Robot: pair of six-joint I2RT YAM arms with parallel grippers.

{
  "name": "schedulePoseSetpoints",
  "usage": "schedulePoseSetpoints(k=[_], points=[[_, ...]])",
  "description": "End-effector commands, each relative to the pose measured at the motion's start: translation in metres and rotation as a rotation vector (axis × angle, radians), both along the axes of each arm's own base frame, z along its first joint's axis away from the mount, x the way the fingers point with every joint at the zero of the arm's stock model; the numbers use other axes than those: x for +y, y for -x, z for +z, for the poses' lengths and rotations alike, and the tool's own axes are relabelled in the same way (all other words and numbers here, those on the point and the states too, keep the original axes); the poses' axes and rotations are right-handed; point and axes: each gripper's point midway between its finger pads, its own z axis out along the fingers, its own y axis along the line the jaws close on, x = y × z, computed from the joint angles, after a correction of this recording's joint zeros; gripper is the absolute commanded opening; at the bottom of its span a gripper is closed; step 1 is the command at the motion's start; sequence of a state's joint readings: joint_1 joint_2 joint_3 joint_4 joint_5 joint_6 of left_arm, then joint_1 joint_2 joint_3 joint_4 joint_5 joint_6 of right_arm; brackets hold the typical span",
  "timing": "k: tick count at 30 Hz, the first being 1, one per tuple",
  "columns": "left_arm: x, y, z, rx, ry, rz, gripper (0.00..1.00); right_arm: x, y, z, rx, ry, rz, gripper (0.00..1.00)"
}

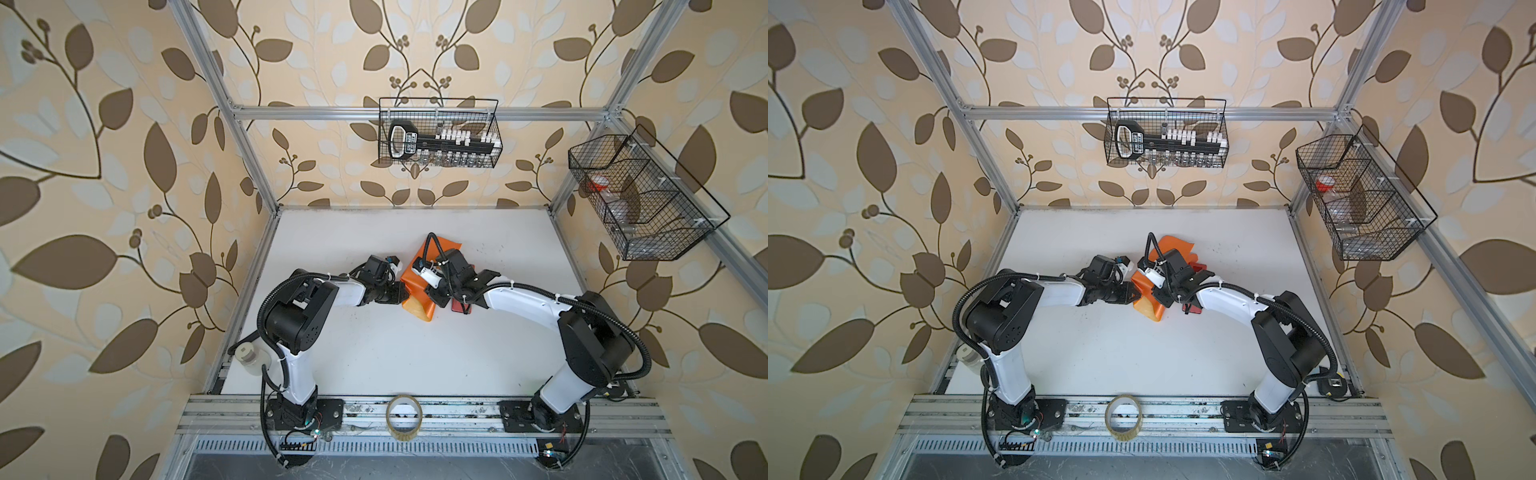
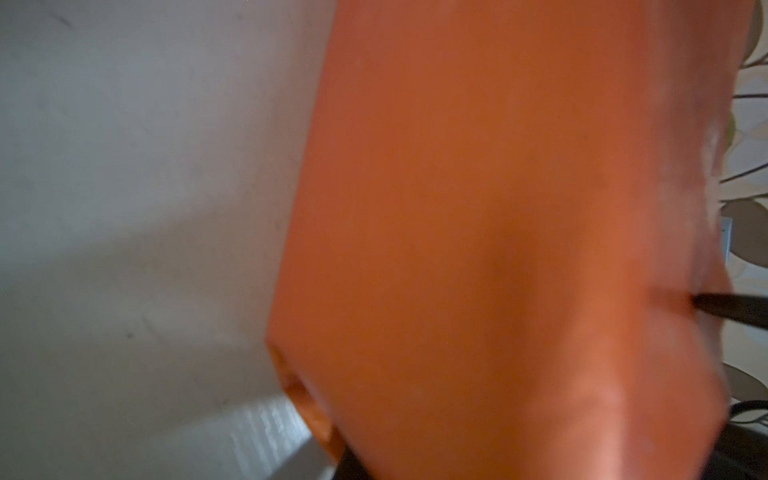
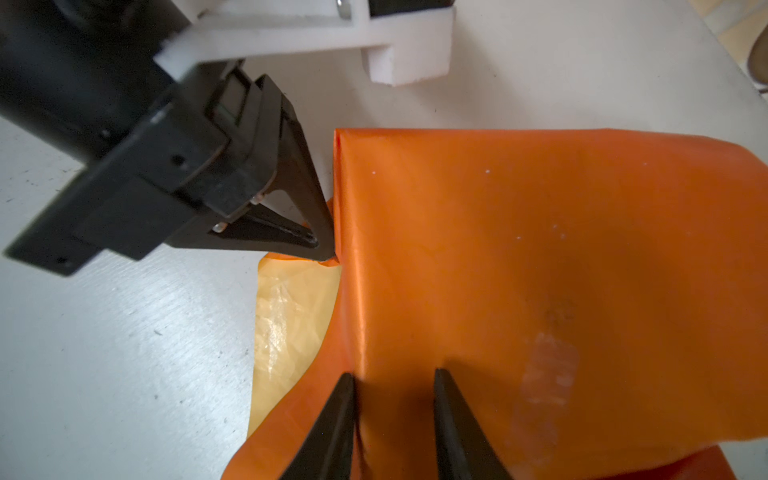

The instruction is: Wrap the gift box in paper

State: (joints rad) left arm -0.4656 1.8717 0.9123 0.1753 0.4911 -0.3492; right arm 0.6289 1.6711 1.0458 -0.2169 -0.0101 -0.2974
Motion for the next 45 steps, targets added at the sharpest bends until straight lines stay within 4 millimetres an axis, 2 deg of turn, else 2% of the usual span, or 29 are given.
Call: schedulePoseSetpoints(k=[1, 6, 11, 14, 20, 25, 31, 40, 45], points=[[0.001, 0.001, -0.011, 0.0, -0.022, 0.016, 0.0, -0.013, 0.018, -0.039, 0.097, 0.091, 0.015, 0.32], [0.004, -0.002, -0.017, 0.009, -0.024, 0.054, 0.0, -0.012, 0.019, -0.04, 0.101, 0.089, 0.016, 0.32], [-0.003, -0.001, -0.003, -0.043, 0.096, 0.08, 0.0, -0.011, 0.02, -0.04, 0.102, 0.088, 0.015, 0.31], [-0.004, -0.002, -0.003, -0.068, 0.126, 0.083, 0.0, -0.011, 0.019, -0.04, 0.101, 0.085, 0.013, 0.32], [0.001, -0.001, -0.023, -0.046, 0.078, 0.122, 0.0, -0.01, 0.019, -0.04, 0.1, 0.087, 0.015, 0.32], [0.011, 0.011, -0.042, 0.018, 0.03, 0.175, 0.0, -0.01, 0.019, -0.038, 0.103, 0.08, 0.009, 0.32], [0.009, 0.022, -0.046, 0.102, 0.041, 0.172, 0.0, -0.01, 0.019, -0.036, 0.099, 0.081, 0.01, 0.32], [0.012, 0.032, -0.035, 0.152, 0.064, 0.149, 0.0, -0.011, 0.018, -0.034, 0.094, 0.087, 0.009, 0.32], [0.018, 0.018, -0.004, 0.17, 0.13, 0.163, 0.02, -0.01, 0.017, -0.032, 0.091, 0.087, 0.014, 0.32]])
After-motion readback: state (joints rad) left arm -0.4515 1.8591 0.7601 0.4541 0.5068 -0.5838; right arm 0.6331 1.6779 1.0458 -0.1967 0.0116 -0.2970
